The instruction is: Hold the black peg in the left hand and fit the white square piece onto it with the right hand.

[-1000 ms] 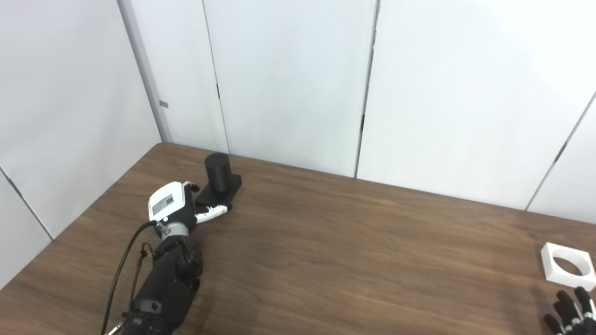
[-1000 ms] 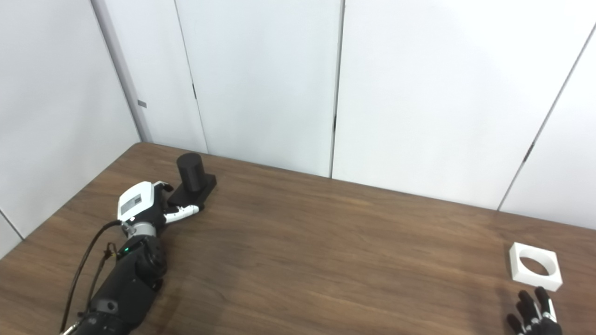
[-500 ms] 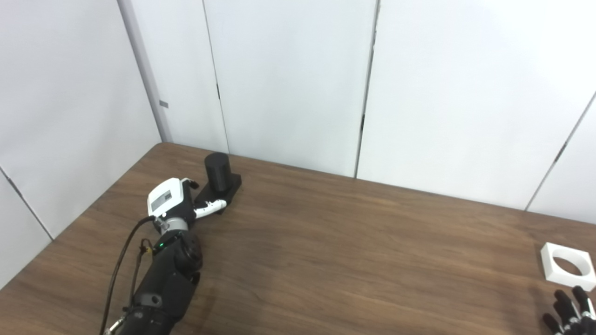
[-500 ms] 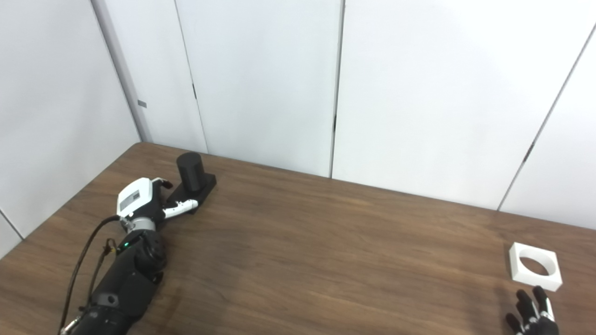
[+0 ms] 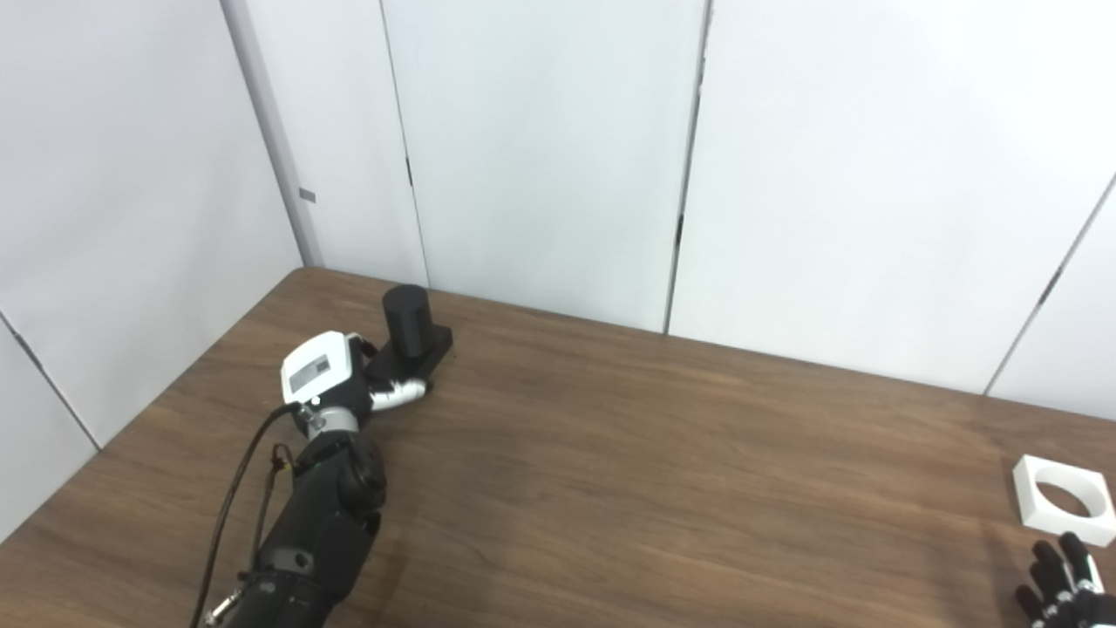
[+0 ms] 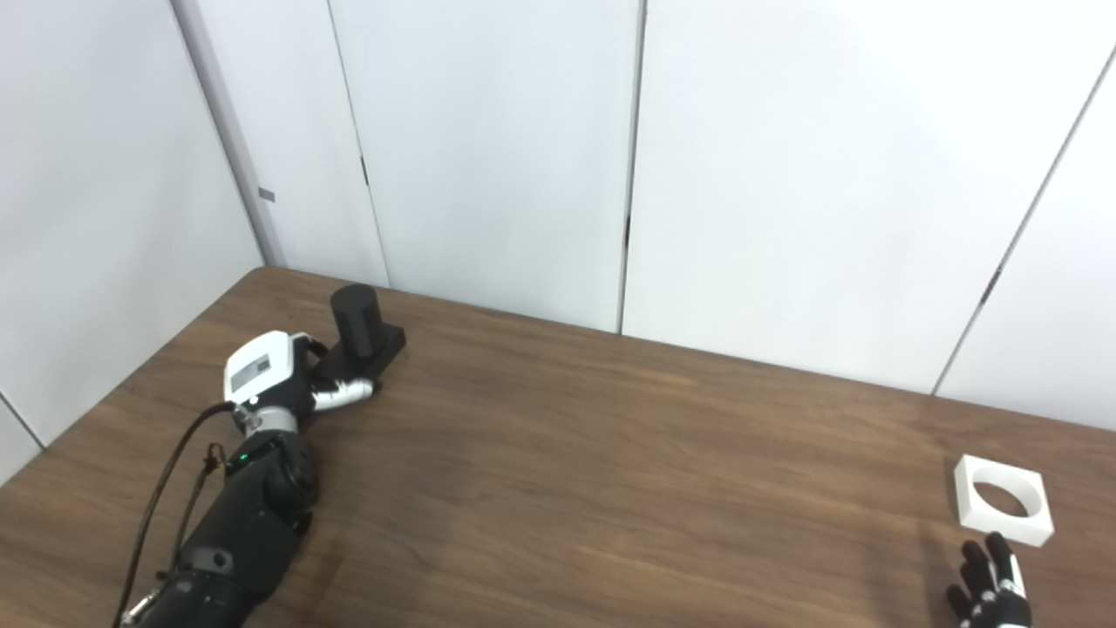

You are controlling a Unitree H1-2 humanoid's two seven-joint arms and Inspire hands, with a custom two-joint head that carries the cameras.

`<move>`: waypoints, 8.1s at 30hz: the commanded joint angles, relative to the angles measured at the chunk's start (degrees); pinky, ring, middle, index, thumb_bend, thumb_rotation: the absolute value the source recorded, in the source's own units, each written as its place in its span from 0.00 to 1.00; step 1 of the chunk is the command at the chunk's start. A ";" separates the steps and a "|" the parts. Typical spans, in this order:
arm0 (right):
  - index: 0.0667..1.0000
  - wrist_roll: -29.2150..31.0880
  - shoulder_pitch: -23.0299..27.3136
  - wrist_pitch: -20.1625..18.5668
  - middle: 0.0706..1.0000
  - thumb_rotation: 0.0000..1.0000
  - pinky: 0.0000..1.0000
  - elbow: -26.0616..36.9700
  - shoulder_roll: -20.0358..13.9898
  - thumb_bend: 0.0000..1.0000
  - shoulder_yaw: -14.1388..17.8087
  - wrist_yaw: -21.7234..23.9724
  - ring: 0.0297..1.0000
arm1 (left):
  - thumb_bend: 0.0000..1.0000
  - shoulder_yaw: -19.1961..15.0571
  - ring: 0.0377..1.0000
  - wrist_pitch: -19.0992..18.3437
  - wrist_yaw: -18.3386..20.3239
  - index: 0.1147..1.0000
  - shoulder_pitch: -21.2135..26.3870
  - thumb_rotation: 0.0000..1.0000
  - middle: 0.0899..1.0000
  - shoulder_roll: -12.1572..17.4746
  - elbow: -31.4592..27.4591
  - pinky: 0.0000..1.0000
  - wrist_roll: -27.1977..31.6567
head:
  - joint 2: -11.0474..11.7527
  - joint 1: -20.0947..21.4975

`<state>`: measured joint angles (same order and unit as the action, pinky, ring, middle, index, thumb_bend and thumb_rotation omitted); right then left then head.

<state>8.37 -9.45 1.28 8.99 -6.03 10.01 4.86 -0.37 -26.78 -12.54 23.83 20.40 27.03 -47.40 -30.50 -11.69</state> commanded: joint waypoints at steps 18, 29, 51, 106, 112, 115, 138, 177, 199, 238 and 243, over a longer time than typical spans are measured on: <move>1.00 -1.28 -5.26 -1.44 0.96 1.00 0.97 2.72 0.33 0.59 -1.64 0.07 0.98 | 0.87 1.62 0.82 -0.13 -1.15 0.69 2.03 0.53 0.80 -1.97 2.55 0.77 -10.32 | -0.56 0.09; 1.00 -2.69 -5.53 -2.23 0.96 1.00 1.00 3.43 0.06 0.56 -1.82 -0.31 0.98 | 0.53 4.31 0.81 1.14 -6.64 0.44 0.28 0.09 0.78 -0.60 1.58 0.76 -5.22 | -0.79 0.24; 1.00 -4.74 -6.19 -5.00 0.93 1.00 1.00 5.62 -0.03 0.53 -1.77 -0.32 1.00 | 0.51 5.68 0.78 2.89 -9.33 0.42 -2.20 0.05 0.71 0.47 -3.21 0.70 4.67 | -1.39 0.66; 1.00 -9.34 -5.63 -7.79 0.90 1.00 0.97 8.97 2.19 0.48 -6.65 -3.50 0.95 | 0.51 23.20 0.84 37.57 20.58 0.42 -25.46 0.04 0.79 2.37 -31.56 0.71 21.41 | -7.36 15.29; 1.00 -9.12 -5.65 -8.25 0.89 1.00 1.00 9.49 2.73 0.51 -7.18 -3.86 0.95 | 0.51 26.93 0.85 38.27 22.49 0.42 -26.62 0.04 0.78 1.99 -33.65 0.73 20.06 | -8.37 16.51; 1.00 -8.05 -5.61 -8.56 0.89 1.00 1.00 9.89 3.14 0.51 -7.29 -3.83 0.95 | 0.51 28.28 0.85 37.59 23.30 0.42 -27.03 0.04 0.78 1.76 -34.69 0.74 18.87 | -8.81 17.00; 1.00 -8.44 -6.28 -11.65 0.87 1.00 1.00 12.91 3.21 0.53 -7.91 -4.59 0.95 | 0.52 29.04 0.80 32.19 14.54 0.42 -26.87 0.05 0.74 -3.63 -32.55 0.85 -12.81 | -11.18 21.37; 0.96 -29.40 13.44 -28.18 0.97 0.36 0.96 19.59 -27.47 0.90 -1.99 9.03 1.00 | 0.52 26.35 0.76 27.69 23.25 0.42 -26.99 0.05 0.71 -4.30 -37.65 0.77 -13.08 | -8.50 34.59; 0.97 -43.82 33.82 -26.28 1.00 0.25 0.98 -4.57 -36.45 0.92 -19.95 18.39 1.00 | 0.52 27.43 0.76 26.58 24.26 0.42 -27.27 0.05 0.70 -5.01 -38.10 0.77 -15.49 | -7.37 33.13; 0.92 -52.28 48.22 -22.66 0.97 0.24 0.90 -28.77 -30.88 0.85 -30.73 19.24 0.99 | 0.52 28.73 0.75 26.63 24.17 0.42 -27.85 0.05 0.69 -5.78 -39.72 0.76 -15.45 | -8.82 30.18; 0.87 -53.25 48.15 -22.91 0.97 0.24 0.90 -28.72 -31.70 0.82 -31.40 19.79 0.99 | 0.52 28.71 0.74 26.85 23.59 0.42 -27.93 0.05 0.69 -5.74 -39.60 0.75 -15.09 | -8.82 30.18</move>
<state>-43.32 35.97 -22.18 -19.94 -35.58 -21.44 25.32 27.42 1.55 7.66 -2.93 13.86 -14.38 -60.42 -39.29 18.46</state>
